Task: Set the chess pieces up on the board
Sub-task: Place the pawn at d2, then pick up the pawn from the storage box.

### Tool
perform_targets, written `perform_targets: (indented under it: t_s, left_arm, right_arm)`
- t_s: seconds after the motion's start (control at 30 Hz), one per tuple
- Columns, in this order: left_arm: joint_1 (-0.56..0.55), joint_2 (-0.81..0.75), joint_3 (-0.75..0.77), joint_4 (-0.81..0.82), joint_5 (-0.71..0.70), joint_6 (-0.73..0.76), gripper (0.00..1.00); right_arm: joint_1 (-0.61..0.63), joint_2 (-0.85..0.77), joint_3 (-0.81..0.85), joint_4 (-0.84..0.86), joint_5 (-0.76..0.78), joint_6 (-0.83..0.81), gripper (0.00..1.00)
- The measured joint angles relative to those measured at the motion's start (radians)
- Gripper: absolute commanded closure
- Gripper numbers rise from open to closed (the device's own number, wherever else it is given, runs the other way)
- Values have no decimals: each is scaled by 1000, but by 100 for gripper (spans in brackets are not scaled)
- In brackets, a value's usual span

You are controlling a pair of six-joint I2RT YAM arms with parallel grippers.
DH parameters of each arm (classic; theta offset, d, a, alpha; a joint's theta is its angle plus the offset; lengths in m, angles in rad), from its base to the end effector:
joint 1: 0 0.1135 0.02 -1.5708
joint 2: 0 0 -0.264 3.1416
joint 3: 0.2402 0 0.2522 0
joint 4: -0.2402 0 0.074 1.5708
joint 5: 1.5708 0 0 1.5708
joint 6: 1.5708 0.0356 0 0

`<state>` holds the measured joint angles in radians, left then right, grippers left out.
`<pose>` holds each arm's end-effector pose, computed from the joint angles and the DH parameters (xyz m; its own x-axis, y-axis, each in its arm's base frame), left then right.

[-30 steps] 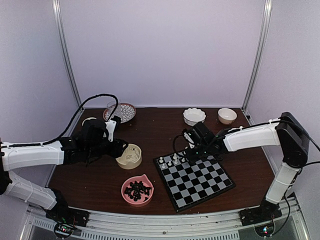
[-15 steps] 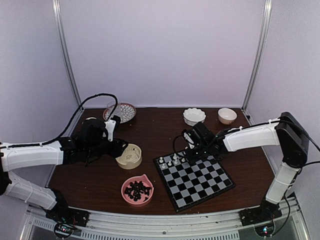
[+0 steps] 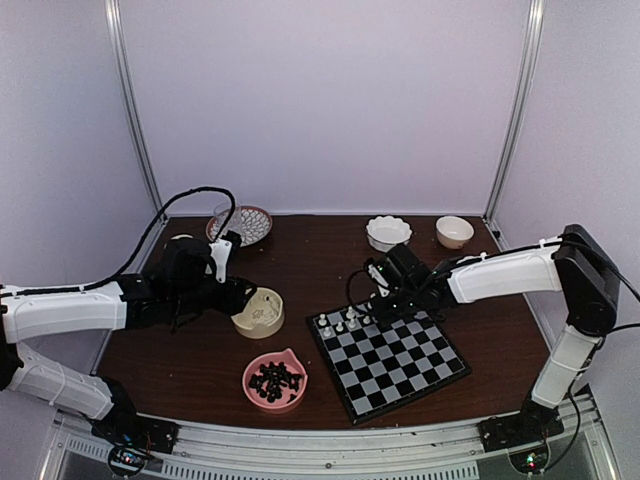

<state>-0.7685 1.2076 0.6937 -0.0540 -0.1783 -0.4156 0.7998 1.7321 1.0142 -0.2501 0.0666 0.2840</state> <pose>0.1920 -0.1768 0.2335 -0.5865 0.0144 -0.8098 0.3714 0.8933 -0.2531 0.2445 0.2483 0.1679 -0.7442 -0.3647 -0.5596 -0.5009 0.8590 0.1062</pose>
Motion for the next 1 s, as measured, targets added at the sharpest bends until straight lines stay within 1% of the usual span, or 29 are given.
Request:
perform_targets:
  t_s: [0.1, 0.2, 0.3, 0.43, 0.6, 0.7, 0.83, 1.0]
  left_arm:
    - [0, 0, -2, 1, 0, -8, 52]
    - [0, 3, -2, 0, 0, -20, 57]
    - [0, 28, 0, -4, -2, -35, 58]
    - [0, 105, 25, -54, -21, -67, 61]
    - [0, 238, 118, -129, -50, -128, 62]
    - [3, 297, 157, -157, -64, -177, 62]
    - [5, 364, 190, -183, -85, -232, 67]
    - [6, 434, 238, -226, -148, -291, 71]
  right_arm:
    - [0, -52, -23, 2, 7, -3, 79]
    - [0, -131, -53, 9, 18, -10, 79]
    - [0, -217, -93, 39, 21, -14, 79]
    - [1, -303, -151, 95, 19, -15, 78]
    - [1, -374, -211, 140, 22, -15, 78]
    - [1, -408, -234, 159, 27, -15, 78]
    - [1, -420, -238, 177, 28, -15, 78]
    - [1, -420, -246, 196, 29, -15, 78]
